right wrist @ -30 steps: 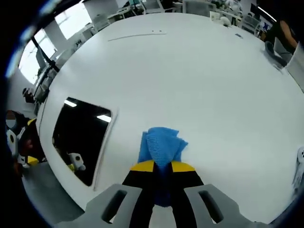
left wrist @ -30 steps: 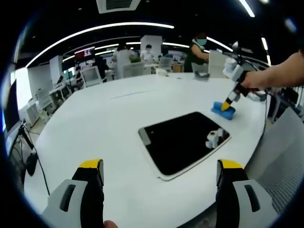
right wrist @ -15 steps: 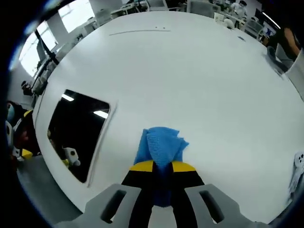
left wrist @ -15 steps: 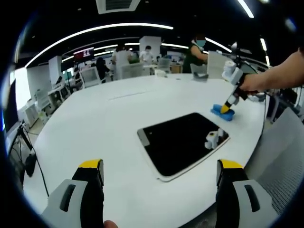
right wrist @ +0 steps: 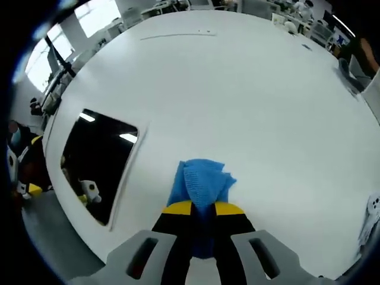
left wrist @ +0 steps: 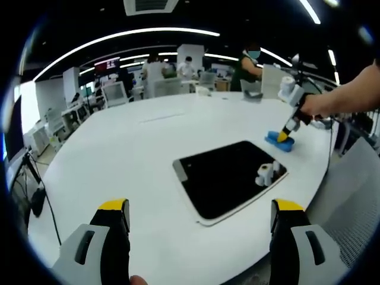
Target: Wipe the mirror surface with the cleaning cloth until all visible marks leave the cleaned area.
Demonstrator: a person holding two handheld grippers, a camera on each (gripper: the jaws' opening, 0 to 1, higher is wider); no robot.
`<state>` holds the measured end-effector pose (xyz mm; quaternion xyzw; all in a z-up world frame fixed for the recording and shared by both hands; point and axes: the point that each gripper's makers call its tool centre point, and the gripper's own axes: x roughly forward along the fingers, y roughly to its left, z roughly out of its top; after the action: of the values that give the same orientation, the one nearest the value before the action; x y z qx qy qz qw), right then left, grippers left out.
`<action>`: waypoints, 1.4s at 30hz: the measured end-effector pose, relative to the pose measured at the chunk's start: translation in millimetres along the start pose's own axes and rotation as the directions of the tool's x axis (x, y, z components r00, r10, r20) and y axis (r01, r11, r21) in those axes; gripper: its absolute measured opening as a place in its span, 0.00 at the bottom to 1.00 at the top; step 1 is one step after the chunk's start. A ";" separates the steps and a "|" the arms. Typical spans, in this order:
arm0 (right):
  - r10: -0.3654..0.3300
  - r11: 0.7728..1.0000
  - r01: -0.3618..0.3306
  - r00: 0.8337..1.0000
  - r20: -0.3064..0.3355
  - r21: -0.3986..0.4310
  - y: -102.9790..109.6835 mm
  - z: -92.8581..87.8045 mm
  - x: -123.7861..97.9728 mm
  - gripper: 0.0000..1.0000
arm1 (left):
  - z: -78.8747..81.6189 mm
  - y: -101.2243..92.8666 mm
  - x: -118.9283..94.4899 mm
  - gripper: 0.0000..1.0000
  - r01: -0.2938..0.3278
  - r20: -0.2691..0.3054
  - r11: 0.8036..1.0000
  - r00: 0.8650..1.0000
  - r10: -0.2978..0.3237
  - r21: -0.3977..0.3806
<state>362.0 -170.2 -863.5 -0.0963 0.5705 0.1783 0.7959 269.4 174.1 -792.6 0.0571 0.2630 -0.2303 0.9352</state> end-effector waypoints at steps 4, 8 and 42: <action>0.007 1.000 -0.007 1.000 0.011 -0.009 -0.4 -0.3 -0.3 0.07 | 0.2 0.2 0.1 0.99 0.001 0.002 1.000 1.000 -0.001 0.001; 0.005 0.999 -0.004 1.000 0.013 -0.037 1.5 0.2 0.0 0.07 | 0.5 1.2 -0.3 0.99 -0.002 0.005 1.000 1.000 0.002 -0.002; -0.063 0.996 0.079 0.950 0.307 -0.039 0.5 13.5 -19.1 0.79 | 1.7 0.1 1.3 0.99 0.013 0.013 1.000 1.000 -0.013 -0.008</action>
<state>368.2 -168.3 -841.0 -0.1083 0.4320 0.1768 0.8777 271.2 173.3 -791.9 0.0503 0.2585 -0.2355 0.9355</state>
